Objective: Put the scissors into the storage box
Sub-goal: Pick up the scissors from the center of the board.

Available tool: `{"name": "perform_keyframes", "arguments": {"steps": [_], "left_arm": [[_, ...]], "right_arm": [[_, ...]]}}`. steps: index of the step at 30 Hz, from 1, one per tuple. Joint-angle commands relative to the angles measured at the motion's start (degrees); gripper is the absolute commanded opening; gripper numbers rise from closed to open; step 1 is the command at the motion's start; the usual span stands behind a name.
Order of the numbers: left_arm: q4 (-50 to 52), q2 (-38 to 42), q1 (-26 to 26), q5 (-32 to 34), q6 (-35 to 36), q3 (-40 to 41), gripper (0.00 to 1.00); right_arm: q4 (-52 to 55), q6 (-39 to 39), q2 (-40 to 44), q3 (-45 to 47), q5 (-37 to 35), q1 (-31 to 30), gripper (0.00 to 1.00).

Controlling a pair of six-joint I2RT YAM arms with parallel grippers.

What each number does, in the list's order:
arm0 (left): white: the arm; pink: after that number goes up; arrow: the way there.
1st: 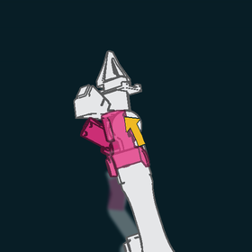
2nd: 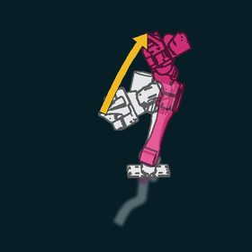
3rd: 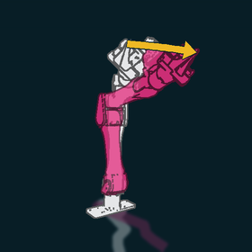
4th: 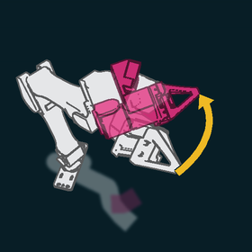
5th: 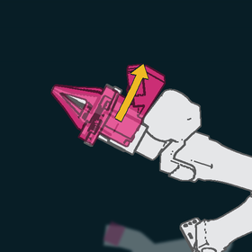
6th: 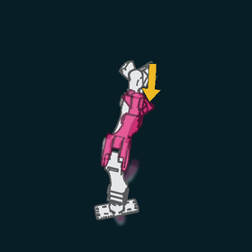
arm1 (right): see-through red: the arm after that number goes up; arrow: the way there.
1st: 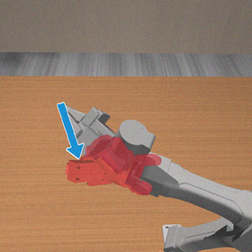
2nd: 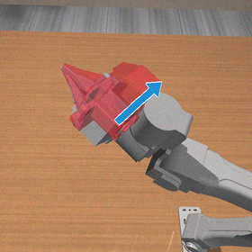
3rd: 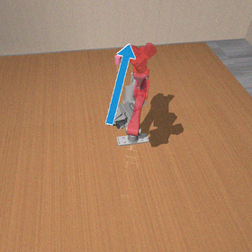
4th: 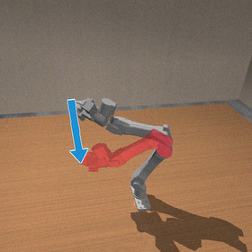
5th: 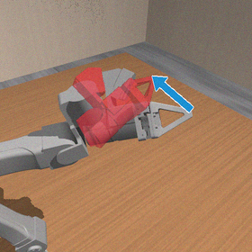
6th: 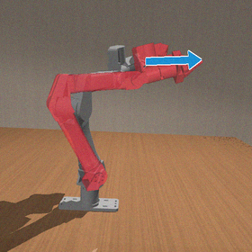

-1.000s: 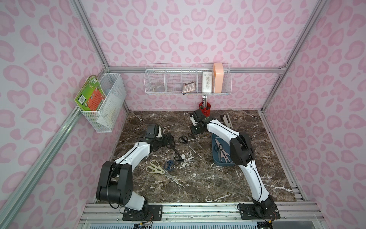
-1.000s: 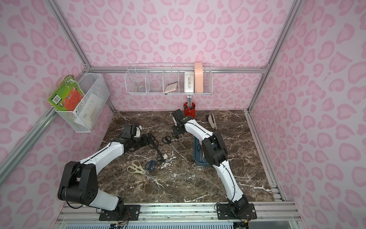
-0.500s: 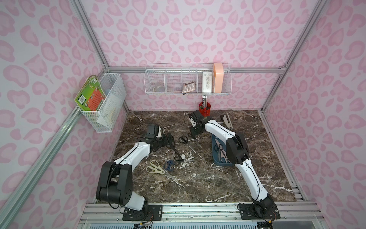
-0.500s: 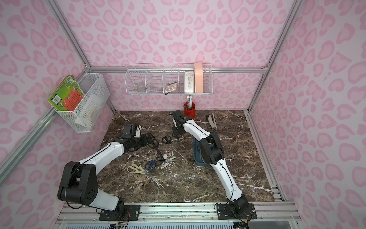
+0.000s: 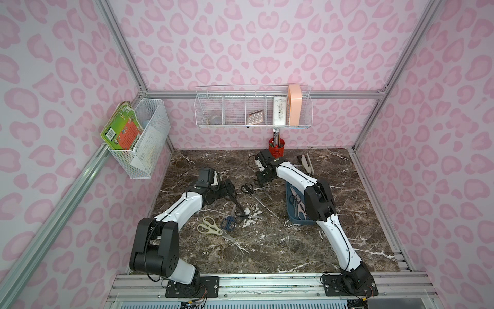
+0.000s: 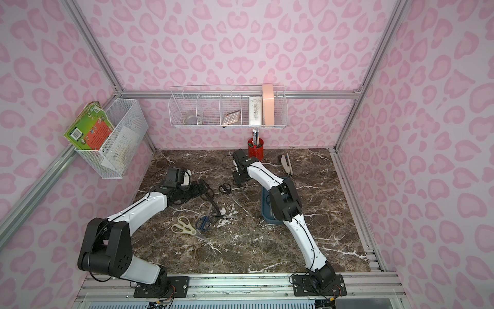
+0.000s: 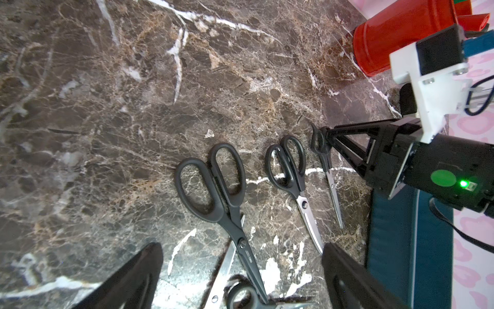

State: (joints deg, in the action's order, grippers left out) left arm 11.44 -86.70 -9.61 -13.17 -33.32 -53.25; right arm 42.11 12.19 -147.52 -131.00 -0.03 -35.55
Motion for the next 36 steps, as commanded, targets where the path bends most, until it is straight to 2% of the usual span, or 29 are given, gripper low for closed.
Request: {"name": "perform_keyframes", "arguments": {"steps": [1, 7, 16, 36], "left_arm": [[-0.79, 0.39, 0.06, -0.18, -0.52, 0.16, 0.98], [-0.72, 0.77, 0.10, 0.13, -0.36, 0.22, 0.98], [-0.81, 1.12, 0.03, 0.51, -0.43, 0.36, 0.98], [-1.00, 0.74, 0.08, -0.07, -1.02, 0.60, 0.98]], "right_arm": [[3.40, -0.14, -1.06, 0.04, -0.16, 0.14, 0.18], [3.62, 0.38, -1.53, 0.04, -0.58, 0.21, 0.14], [4.51, -0.67, -2.15, 0.04, -1.73, 0.23, 0.00], [4.74, -0.76, 6.05, -1.63, 1.58, 2.36, 0.00]]}}
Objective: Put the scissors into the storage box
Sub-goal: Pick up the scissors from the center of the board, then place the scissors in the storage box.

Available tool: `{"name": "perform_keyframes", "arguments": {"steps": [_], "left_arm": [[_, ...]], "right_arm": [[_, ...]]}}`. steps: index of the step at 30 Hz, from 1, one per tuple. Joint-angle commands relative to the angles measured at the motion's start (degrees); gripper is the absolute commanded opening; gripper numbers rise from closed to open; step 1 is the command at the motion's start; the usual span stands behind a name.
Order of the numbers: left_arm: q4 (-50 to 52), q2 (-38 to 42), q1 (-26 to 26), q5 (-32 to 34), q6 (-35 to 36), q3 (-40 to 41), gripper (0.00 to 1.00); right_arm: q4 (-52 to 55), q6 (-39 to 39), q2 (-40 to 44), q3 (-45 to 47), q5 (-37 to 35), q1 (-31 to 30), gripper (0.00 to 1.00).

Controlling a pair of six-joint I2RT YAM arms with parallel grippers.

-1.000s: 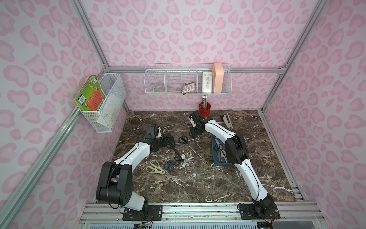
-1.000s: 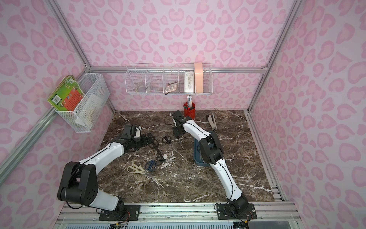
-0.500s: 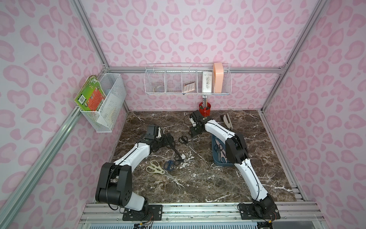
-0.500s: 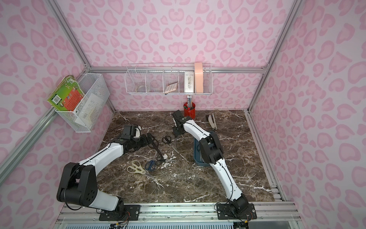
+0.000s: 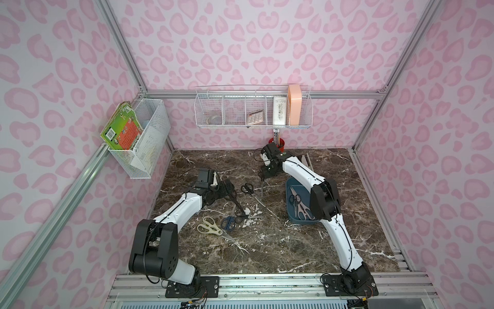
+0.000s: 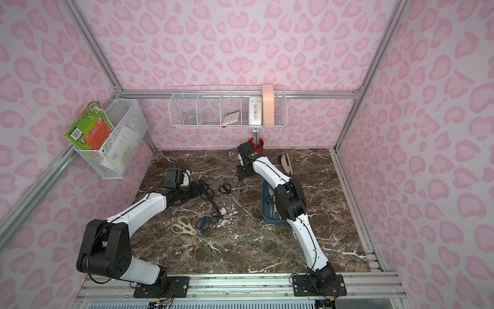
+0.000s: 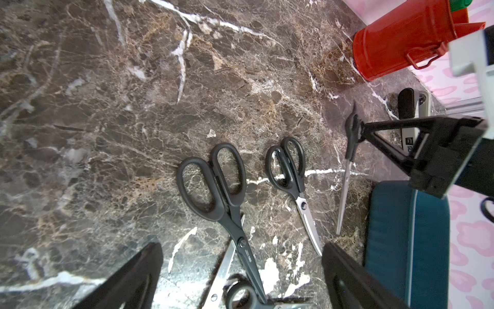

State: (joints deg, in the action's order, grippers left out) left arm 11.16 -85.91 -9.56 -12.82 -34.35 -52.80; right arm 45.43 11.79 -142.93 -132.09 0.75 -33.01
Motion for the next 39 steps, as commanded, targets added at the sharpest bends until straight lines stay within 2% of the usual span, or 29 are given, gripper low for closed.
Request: {"name": "perform_keyframes", "arguments": {"steps": [1, 7, 12, 17, 21, 28, 32, 39], "left_arm": [[-0.84, 0.00, -0.01, -0.50, -0.02, 0.07, 0.98], [-0.87, -0.33, 0.02, -0.84, -0.19, 0.13, 0.98], [-0.54, -0.40, 0.04, -0.62, -0.08, 0.05, 0.98], [-0.61, -0.78, -0.01, -1.48, -0.10, -0.06, 0.98], [-0.72, -1.27, -0.26, -2.39, -0.36, -0.25, 0.98], [-1.96, -0.99, -1.33, -1.82, 0.59, 0.49, 0.98], [-1.73, -1.18, -1.87, -1.53, 0.95, 0.50, 0.98], [-0.51, -1.04, -3.17, 0.21, 2.44, 0.32, 0.98]], "right_arm": [[1.33, -0.38, 2.22, -0.21, 0.66, -0.16, 0.00], [0.31, 0.06, 7.45, 3.08, 0.13, -0.04, 0.00], [-3.09, 0.24, 15.77, 11.46, -0.19, 0.27, 0.00], [-6.01, 0.27, 25.69, 23.81, -0.96, 1.66, 0.00], [-6.49, -0.36, 33.25, 34.03, -4.46, 2.56, 0.00], [-9.49, -1.47, 46.61, 53.50, -5.04, 7.67, 0.00], [-10.33, -3.33, 49.74, 60.59, -5.75, 10.06, 0.00], [-12.98, -5.19, 50.06, 65.79, -8.87, 12.24, 0.00]]}}
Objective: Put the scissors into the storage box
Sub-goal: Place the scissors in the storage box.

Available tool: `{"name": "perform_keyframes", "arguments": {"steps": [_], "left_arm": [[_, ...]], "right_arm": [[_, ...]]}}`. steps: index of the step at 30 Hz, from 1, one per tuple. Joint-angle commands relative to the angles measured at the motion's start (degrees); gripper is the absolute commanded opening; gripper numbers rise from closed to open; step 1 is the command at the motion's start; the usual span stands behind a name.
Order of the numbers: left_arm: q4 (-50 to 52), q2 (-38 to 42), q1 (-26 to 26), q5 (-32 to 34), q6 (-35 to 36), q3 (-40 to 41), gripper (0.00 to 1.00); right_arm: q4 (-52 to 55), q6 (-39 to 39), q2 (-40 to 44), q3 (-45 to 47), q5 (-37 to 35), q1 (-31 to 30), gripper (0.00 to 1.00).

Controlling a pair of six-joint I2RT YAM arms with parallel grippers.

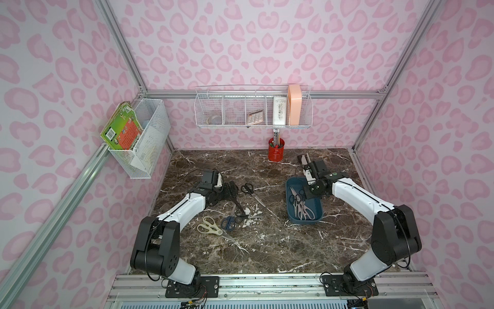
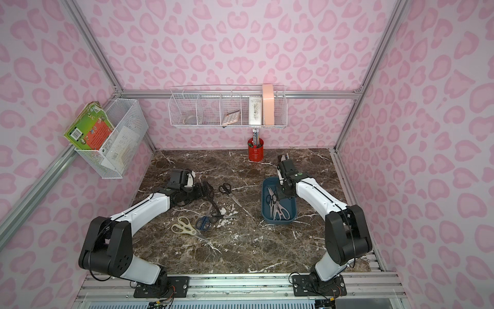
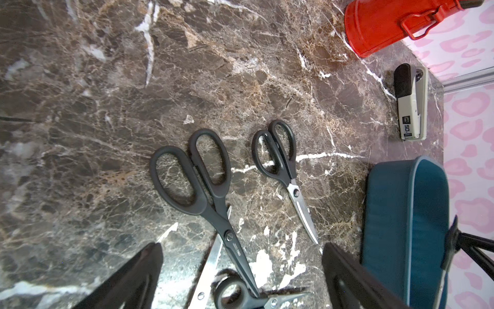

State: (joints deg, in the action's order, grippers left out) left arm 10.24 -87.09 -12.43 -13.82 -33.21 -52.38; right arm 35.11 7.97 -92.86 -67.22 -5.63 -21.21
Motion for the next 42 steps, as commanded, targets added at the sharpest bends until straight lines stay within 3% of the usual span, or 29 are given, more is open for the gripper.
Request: {"name": "perform_keyframes", "arguments": {"steps": [1, 5, 24, 32, 38, 42], "left_arm": [[0.56, 0.18, -0.35, 1.44, 1.41, -0.02, 0.98], [0.54, -0.21, -0.66, 1.68, 1.55, -0.12, 0.98], [1.62, 0.53, -0.84, 3.16, 2.01, -0.31, 0.99], [1.41, 0.69, -0.85, 2.42, 2.14, -0.51, 0.99], [2.19, 1.85, -0.82, 3.79, 2.86, -0.66, 0.99], [5.10, 2.66, -0.82, 4.94, 4.35, -2.31, 0.99]], "right_arm": [[-3.01, -1.53, -0.36, 1.35, -3.33, 0.64, 0.00], [-5.30, -2.20, -2.08, 2.96, -5.88, 1.88, 0.00], [-8.05, -1.07, -9.47, 0.15, -4.59, 2.23, 0.00], [-6.13, -0.58, -7.37, -2.04, -5.60, 1.88, 0.22], [-4.12, 0.12, -4.69, -4.66, -4.90, 0.90, 0.25], [-2.36, 0.68, -5.12, -9.53, -3.53, -3.24, 0.27]]}}
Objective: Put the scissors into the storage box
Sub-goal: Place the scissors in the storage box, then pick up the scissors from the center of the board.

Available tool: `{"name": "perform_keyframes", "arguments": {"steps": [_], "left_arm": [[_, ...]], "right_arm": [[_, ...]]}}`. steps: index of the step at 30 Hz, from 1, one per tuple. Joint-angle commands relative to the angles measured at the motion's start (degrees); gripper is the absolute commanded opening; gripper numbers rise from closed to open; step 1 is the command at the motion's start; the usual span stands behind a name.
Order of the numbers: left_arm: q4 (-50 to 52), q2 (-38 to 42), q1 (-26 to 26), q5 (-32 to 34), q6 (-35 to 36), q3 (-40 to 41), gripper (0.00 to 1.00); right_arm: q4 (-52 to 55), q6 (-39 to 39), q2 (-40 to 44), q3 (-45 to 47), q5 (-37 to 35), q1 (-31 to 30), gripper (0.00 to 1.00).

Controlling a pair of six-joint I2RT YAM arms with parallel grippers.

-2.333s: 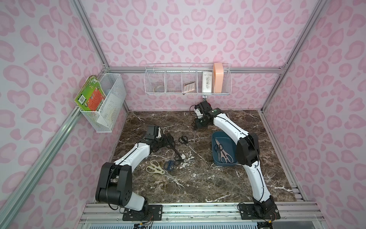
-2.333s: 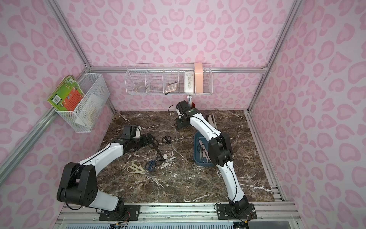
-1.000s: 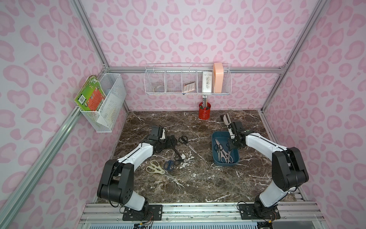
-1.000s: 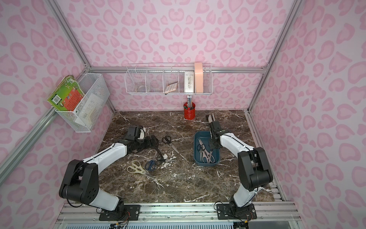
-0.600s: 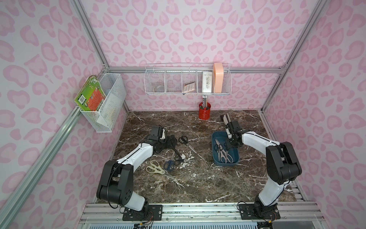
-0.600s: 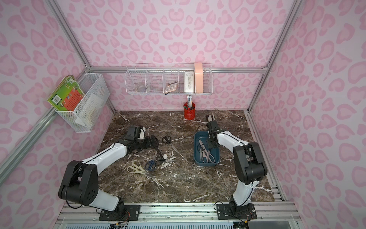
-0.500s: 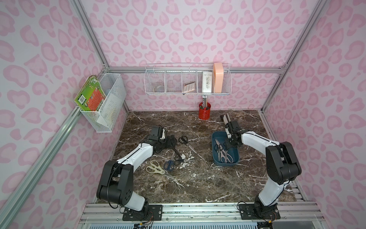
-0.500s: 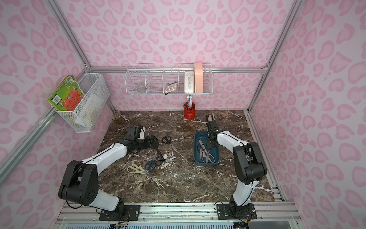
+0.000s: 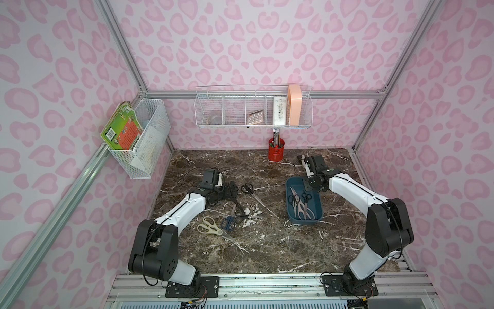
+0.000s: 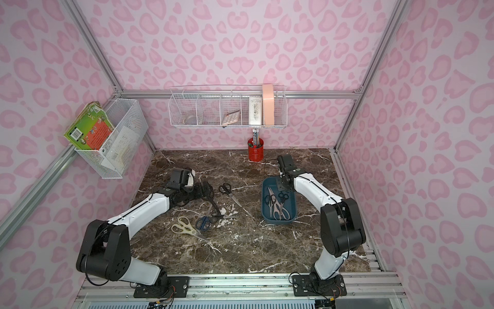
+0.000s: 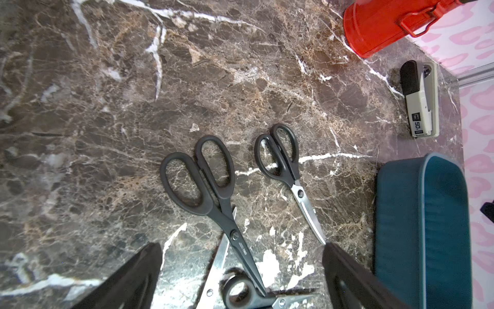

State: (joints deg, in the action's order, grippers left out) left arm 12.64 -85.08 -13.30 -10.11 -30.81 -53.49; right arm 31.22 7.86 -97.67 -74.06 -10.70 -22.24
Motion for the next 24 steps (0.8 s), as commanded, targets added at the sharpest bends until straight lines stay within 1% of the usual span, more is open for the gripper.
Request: {"name": "perform_keyframes", "arguments": {"steps": [1, 4, 6, 11, 14, 16, 19, 22, 24], "left_arm": [[3.98, 0.92, 0.03, 1.70, 2.14, -1.83, 0.99], [7.05, 1.93, 0.13, 2.16, 2.84, -3.51, 0.99], [8.02, 3.39, 0.37, 2.11, 3.29, -3.57, 0.98], [7.60, 6.19, 2.50, 5.53, 5.04, -1.00, 0.99], [7.13, 4.93, 4.18, 5.36, 2.72, 0.31, 0.99], [6.13, 3.94, 4.69, 3.14, 1.83, 0.06, 0.98], [5.67, 2.71, 4.93, 2.62, 0.49, -0.56, 0.99], [4.86, 2.08, 5.31, 1.72, -0.80, -0.12, 0.99], [4.59, 1.85, 5.46, 1.95, -1.10, 0.00, 0.98]], "right_arm": [[1.56, 0.84, -1.09, -4.37, 1.84, -3.76, 0.28], [1.24, 0.91, -4.20, -9.57, 2.89, -7.71, 0.28], [0.00, 0.92, -6.88, -12.31, 4.82, -9.88, 0.28], [-3.34, -0.26, -15.43, -19.58, 10.33, -14.54, 0.28], [-2.05, -1.02, -21.91, -26.45, 12.16, -16.10, 0.28], [-1.02, -1.31, -25.60, -30.77, 12.93, -16.88, 0.28], [0.22, -1.94, -30.63, -36.08, 13.86, -17.98, 0.28], [0.65, -2.28, -34.33, -39.25, 14.18, -19.10, 0.28], [-0.43, -2.50, -35.82, -39.76, 14.34, -19.76, 0.29]]}}
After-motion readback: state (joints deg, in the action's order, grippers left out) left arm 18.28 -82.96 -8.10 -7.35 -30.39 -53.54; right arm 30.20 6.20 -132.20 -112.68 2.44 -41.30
